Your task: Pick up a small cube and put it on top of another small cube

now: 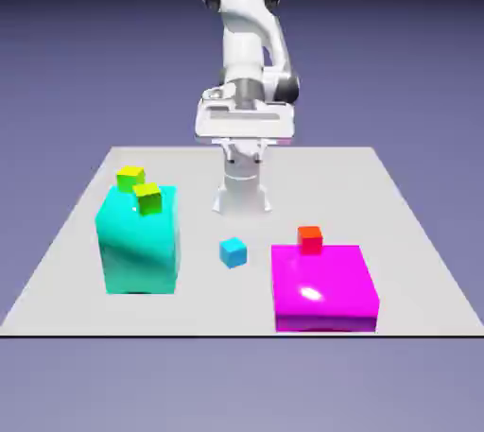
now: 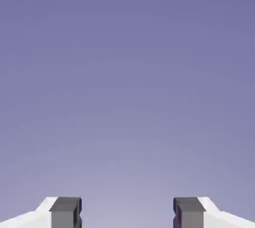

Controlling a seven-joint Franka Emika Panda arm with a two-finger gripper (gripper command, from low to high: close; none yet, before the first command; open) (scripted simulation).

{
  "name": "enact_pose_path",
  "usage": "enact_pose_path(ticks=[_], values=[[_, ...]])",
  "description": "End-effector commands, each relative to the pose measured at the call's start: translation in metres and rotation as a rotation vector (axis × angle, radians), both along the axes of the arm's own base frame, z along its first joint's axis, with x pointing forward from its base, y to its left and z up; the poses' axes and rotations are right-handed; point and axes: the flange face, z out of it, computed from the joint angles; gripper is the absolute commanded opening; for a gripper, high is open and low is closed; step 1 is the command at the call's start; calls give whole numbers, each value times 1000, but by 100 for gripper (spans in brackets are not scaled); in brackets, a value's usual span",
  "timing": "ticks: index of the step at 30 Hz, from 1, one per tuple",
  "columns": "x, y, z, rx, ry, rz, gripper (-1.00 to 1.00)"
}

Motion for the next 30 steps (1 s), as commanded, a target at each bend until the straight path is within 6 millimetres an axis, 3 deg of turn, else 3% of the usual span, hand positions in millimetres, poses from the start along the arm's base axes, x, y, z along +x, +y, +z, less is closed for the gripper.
enact_pose_path(ticks=[1, 5, 10, 12, 21, 22, 23, 30], values=[[-2, -1, -26, -35, 86, 29, 0], [-27, -6, -125, -144, 432, 163, 0], [-92, -13, -227, -200, 861, 373, 0], [-94, -13, -229, -201, 873, 380, 0], [-103, -18, -299, -201, 873, 380, 0], [-103, -18, -299, -201, 873, 380, -100], [-103, -18, -299, -201, 873, 380, -100], [-93, -14, -244, -203, 872, 378, -100]])
